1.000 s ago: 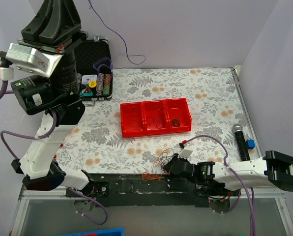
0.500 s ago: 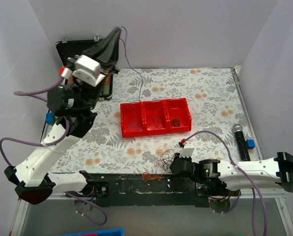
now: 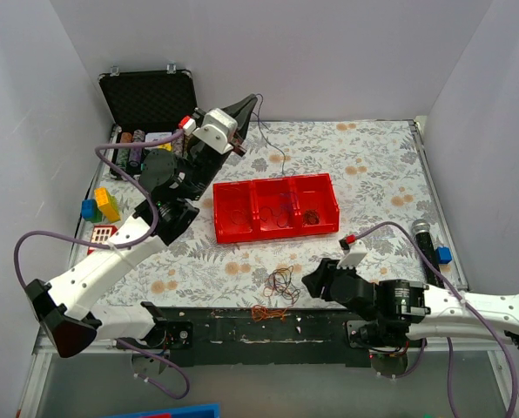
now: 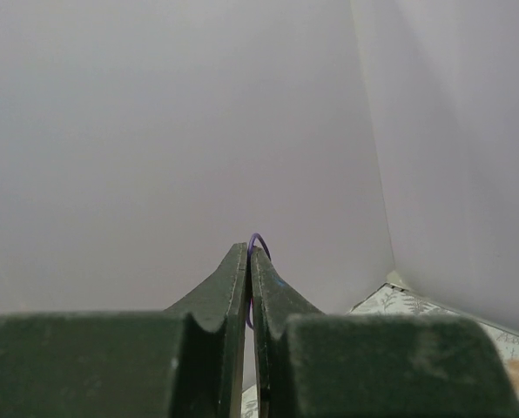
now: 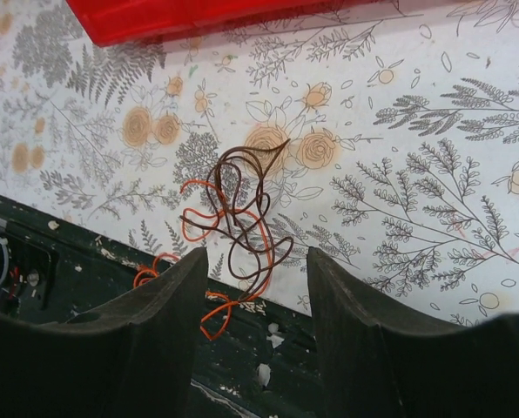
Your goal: Untangle the cables
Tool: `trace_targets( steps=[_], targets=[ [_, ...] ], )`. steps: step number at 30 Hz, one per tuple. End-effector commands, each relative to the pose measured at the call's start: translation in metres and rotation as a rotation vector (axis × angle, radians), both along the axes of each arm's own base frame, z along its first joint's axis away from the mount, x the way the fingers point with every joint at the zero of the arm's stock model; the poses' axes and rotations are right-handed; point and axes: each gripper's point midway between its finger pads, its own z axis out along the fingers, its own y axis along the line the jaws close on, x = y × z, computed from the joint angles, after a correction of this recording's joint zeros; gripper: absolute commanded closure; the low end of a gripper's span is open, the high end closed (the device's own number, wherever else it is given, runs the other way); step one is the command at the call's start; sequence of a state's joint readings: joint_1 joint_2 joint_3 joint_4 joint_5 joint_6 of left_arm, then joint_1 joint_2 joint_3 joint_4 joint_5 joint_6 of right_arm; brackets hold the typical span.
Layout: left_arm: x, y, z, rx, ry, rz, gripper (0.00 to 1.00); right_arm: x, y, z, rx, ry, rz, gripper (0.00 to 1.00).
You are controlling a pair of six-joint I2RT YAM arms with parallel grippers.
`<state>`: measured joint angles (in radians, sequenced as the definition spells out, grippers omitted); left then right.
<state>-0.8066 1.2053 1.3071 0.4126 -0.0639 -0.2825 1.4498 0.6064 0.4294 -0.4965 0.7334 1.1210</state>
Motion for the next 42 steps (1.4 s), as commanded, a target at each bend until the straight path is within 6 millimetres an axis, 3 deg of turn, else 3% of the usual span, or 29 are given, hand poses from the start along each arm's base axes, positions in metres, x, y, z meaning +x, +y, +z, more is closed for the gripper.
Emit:
trace_targets(
  steps=[1,13,32,37,42],
  targets=[
    [0.007,-0.002,-0.001,-0.027,0.001,0.009,1.0,0.011,-0.014,0.016,0.057,-0.057,-0.075,0.44],
    [0.028,-0.017,-0.028,0.012,0.029,0.042,1.0,0.013,-0.026,0.009,0.057,-0.05,-0.115,0.47],
    [0.023,-0.012,0.011,-0.017,-0.086,0.065,1.0,0.014,-0.029,0.007,0.062,-0.05,-0.123,0.48],
    [0.033,-0.024,-0.012,0.03,-0.041,0.057,1.0,0.015,-0.03,0.007,0.064,-0.051,-0.13,0.48],
    [0.05,-0.038,-0.068,0.135,0.038,0.071,1.0,0.015,-0.033,0.005,0.067,-0.047,-0.145,0.48]
  ],
)
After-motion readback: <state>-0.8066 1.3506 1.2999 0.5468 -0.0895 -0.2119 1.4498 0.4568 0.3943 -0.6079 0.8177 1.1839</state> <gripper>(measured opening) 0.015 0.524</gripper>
